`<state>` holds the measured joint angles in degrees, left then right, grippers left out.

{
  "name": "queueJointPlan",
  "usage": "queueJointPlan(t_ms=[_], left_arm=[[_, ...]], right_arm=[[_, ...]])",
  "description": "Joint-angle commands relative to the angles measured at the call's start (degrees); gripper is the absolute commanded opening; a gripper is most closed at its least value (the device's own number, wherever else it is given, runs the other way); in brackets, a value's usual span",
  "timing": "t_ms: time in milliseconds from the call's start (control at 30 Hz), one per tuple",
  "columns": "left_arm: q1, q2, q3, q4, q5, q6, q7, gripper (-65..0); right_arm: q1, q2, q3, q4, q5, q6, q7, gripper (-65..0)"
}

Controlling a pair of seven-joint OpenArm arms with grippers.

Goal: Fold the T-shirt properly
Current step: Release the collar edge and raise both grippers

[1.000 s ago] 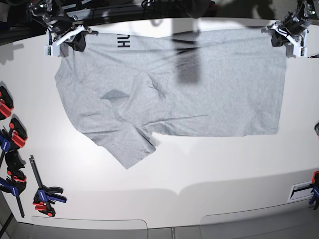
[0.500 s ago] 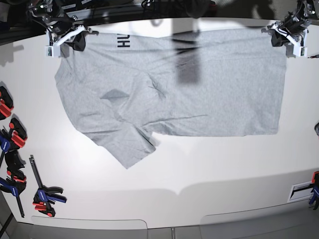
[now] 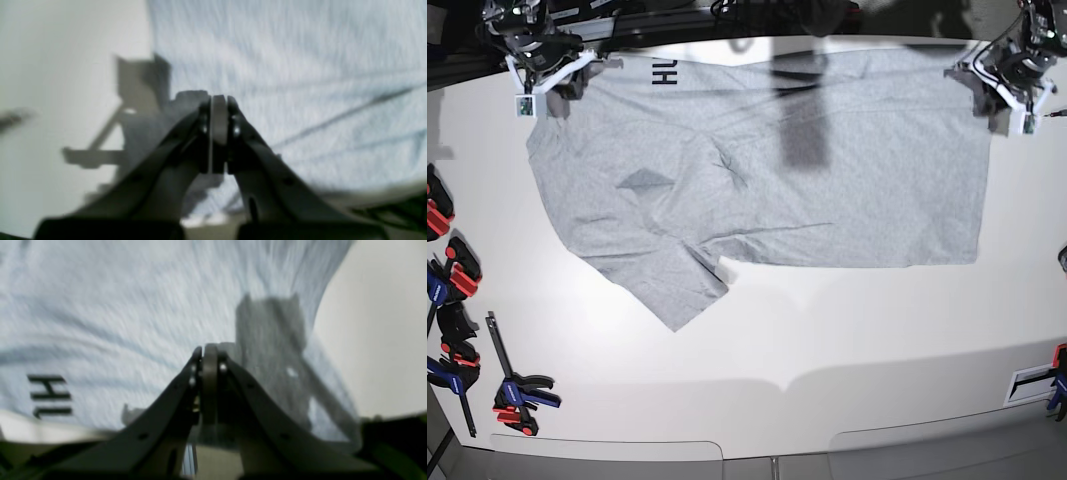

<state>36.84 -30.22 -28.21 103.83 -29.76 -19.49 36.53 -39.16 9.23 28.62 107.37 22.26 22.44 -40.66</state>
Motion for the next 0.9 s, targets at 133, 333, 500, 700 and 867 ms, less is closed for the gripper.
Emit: queueJointPlan(t_ms=[133,333,500,700,867], left_arm=[[0.1,-1.0,-0.8,4.5,4.2,0.9,-3.6,-65.0],[0.2,-0.9,-0.8,4.6,4.2,0.9,-3.2,-65.0],[0.2,-0.9,-0.8,4.6,4.2,0.9,-3.2,-65.0],[0.2,-0.9,-0.8,4.6,4.2,0.9,-3.2,-60.9],[0.2,-0.9,-0.8,4.6,4.2,0.9,-3.2,-60.8]], right_arm=[[2.6,0.5,0.3,1.4,0.3,-0.4,0.8,-65.0],[4.2,0.4,0.3,1.4,0.3,-0.4,-1.0,-65.0],[4.2,0.5,0.3,1.4,0.3,-0.4,-0.9,-57.7],[4.3,0.5,0.3,1.4,0.3,-0.4,0.9,-44.8],[4.3,1.1,0.3,4.8,0.7,-0.4,1.1,-44.8]])
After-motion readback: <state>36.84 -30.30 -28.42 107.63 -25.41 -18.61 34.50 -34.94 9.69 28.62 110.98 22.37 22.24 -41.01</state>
